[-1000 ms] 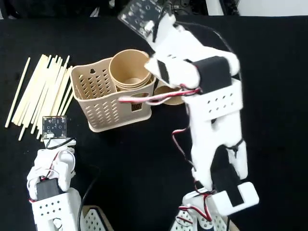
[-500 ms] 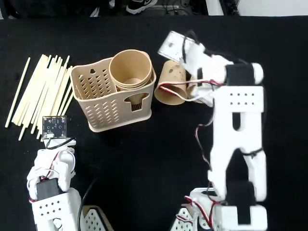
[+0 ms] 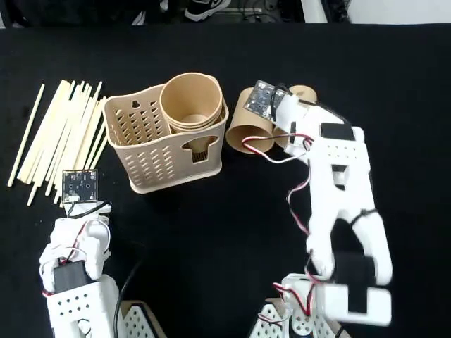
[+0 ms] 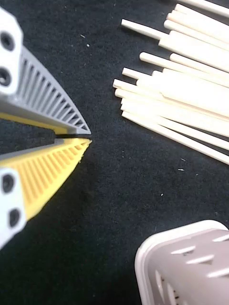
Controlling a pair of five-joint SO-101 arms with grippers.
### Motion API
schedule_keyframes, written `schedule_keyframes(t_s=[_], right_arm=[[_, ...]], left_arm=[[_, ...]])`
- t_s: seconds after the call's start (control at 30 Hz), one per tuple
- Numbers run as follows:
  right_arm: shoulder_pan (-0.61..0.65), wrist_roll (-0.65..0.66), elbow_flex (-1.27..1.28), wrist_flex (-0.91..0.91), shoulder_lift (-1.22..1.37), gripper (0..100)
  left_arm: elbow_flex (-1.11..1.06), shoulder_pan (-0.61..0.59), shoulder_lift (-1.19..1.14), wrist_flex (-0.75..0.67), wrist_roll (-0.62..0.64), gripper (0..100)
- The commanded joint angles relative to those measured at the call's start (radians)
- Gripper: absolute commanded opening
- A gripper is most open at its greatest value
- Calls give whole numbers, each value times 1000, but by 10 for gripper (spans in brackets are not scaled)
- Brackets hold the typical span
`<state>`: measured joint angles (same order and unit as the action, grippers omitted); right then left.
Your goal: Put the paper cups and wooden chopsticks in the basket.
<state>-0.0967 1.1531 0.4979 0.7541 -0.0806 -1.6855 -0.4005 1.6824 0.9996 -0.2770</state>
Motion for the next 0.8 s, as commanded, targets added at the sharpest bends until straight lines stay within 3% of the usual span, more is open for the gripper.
schedule_keyframes(t_s=[0.0, 0.13, 0.3, 0.53, 0.77], right_arm=[[-32, -12, -1, -143, 70, 289], [-49, -74, -1, -270, 127, 257], [-57, -140, -1, -344, 131, 8], [-72, -193, -10, -361, 119, 12], [-97, -233, -47, -199, -8, 12]], left_arm=[[-13, 7, 8, -15, -6, 30], [-12, 7, 8, -15, -6, 30], [-12, 7, 8, -15, -6, 30], [-12, 7, 8, -15, -6, 30], [-12, 7, 8, -15, -6, 30]])
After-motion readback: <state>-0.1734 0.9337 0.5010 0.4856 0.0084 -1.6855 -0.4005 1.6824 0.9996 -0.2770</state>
